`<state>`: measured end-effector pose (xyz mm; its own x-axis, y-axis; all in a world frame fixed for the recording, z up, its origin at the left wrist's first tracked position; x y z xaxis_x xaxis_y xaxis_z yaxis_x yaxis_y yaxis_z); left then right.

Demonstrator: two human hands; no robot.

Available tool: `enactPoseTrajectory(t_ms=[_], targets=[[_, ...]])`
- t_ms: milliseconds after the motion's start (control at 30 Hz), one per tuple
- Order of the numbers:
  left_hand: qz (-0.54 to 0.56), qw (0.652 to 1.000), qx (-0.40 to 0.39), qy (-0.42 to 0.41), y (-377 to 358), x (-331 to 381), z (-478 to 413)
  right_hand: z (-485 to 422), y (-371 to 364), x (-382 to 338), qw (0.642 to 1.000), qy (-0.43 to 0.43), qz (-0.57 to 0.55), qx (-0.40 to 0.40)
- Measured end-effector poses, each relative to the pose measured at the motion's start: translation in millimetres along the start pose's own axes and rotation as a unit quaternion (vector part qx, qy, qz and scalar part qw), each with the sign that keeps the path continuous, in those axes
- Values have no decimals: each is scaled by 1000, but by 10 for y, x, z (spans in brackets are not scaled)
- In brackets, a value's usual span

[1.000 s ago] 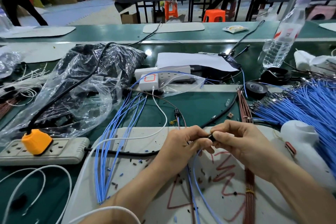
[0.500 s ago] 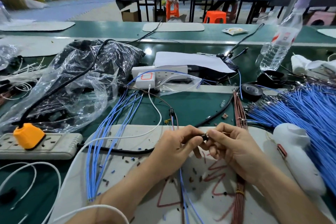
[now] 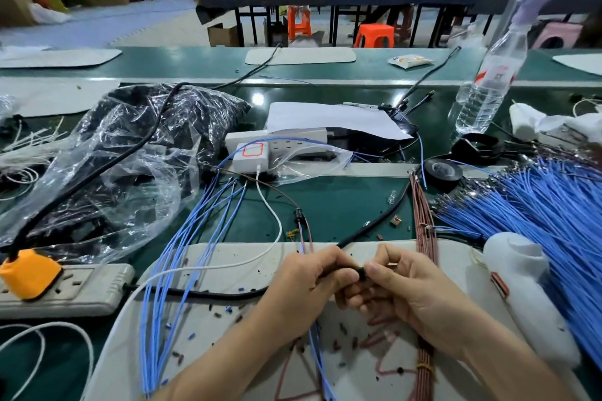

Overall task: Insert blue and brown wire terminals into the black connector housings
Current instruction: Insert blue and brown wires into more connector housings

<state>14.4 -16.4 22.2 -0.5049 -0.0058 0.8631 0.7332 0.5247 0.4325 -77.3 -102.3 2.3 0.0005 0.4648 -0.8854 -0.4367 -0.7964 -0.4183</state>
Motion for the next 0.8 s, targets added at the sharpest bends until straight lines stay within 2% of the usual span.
enactPoseTrajectory(t_ms=[167, 233, 333, 467, 567, 667, 800], targets=[[-15, 1000, 6, 6, -16, 50, -7, 41, -13, -49, 996, 55, 49, 49], [-19, 1000, 10, 4, -19, 88, -5, 70, -10, -104, 985, 101, 103, 95], [-43, 999, 18, -23, 20, 194, 12, 108, -57, -200, 971, 147, 144, 125], [-166, 978, 3, -124, 152, 543, 104, 230, 136, -519, 948, 220, 78, 215], [-232, 960, 10, -158, 419, 894, 168, 323, 292, -775, 920, 278, -6, 275], [-238, 967, -29, -90, 630, 1098, 248, 267, 350, -880, 900, 306, -29, 310], [-252, 957, -147, 14, 479, 1091, 535, -64, 278, -921, 899, 292, 91, 314]])
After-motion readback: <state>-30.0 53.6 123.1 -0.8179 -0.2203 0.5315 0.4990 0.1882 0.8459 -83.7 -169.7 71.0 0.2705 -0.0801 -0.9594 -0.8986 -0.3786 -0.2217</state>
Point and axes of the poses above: each hand's wrist, its own z-axis away from the middle knuckle, its own y-axis out of the back of the hand, x = y × z, the point moved 7 cm from there along -z, towards the middle knuckle, and after that the axes turned 5 degrees about y, right-handed, at the moved point
